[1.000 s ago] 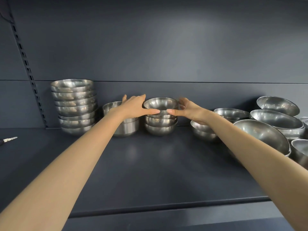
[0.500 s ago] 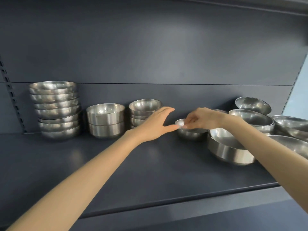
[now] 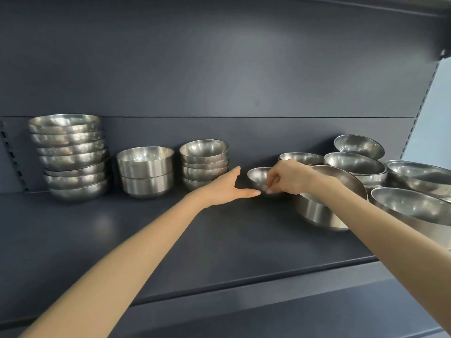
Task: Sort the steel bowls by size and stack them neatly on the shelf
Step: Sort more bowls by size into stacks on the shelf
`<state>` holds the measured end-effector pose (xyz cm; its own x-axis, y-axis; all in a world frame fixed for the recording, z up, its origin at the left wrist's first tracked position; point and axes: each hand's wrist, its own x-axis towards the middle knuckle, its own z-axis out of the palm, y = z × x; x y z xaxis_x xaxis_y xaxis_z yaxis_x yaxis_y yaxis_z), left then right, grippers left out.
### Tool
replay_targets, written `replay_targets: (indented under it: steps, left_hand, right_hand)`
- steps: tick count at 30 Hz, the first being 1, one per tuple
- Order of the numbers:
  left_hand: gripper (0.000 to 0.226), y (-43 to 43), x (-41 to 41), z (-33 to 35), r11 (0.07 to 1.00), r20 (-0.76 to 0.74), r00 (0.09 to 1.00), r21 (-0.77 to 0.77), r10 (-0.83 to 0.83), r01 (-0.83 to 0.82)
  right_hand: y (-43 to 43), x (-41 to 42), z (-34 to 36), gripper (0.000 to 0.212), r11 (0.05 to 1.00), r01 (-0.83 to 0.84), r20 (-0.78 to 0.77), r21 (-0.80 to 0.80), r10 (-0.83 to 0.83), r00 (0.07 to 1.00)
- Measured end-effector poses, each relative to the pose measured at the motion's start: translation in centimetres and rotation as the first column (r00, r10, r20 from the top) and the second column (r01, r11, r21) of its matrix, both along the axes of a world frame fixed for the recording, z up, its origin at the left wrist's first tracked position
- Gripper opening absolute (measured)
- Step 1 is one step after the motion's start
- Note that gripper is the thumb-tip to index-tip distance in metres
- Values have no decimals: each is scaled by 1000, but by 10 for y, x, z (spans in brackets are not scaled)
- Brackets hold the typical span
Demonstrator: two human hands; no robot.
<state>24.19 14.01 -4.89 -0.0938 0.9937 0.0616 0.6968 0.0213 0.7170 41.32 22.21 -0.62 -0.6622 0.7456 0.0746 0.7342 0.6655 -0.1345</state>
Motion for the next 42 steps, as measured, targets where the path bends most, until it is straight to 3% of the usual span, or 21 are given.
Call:
replay_targets:
  steps: [4,14,20,28,31,35,39,42]
  left_hand:
    - [99,-3,-4,-3,999,94,996,40,2,-6]
    - [93,-5,-6,-4,996,232,972,87,-35,15]
    - [57,0,-5,2,991,305,951,132,-57,17]
    - [36,0,-6,19,958,373,924,285,-80,-32]
    - [39,-6,-10,25,953,390,915,302,-106,-18]
    - [76,-15,-17,31,950,404,908,312,-114,-20]
    - [57,-22,-23,34,949,447,891,309,-81,-69]
    - [65,-28,-29,34,932,454,890,338,-38,-133]
  right_hand:
    - [-3,-1,-6,23,995,21,25,97,-24,999]
    - [-14,7,-5,15,970,19,-60,244,-4,998]
    - [-30,13,5,15,932,15,-132,363,35,991]
    - [-51,19,18,13,951,7,-293,309,88,952]
    - [-54,18,24,10,965,-27,-358,259,122,926]
    - [-55,15,29,6,972,-127,-415,198,200,887]
    - [-60,8,32,6,963,-212,-495,167,268,826]
    - [-61,2,31,11,964,-222,-539,149,267,799]
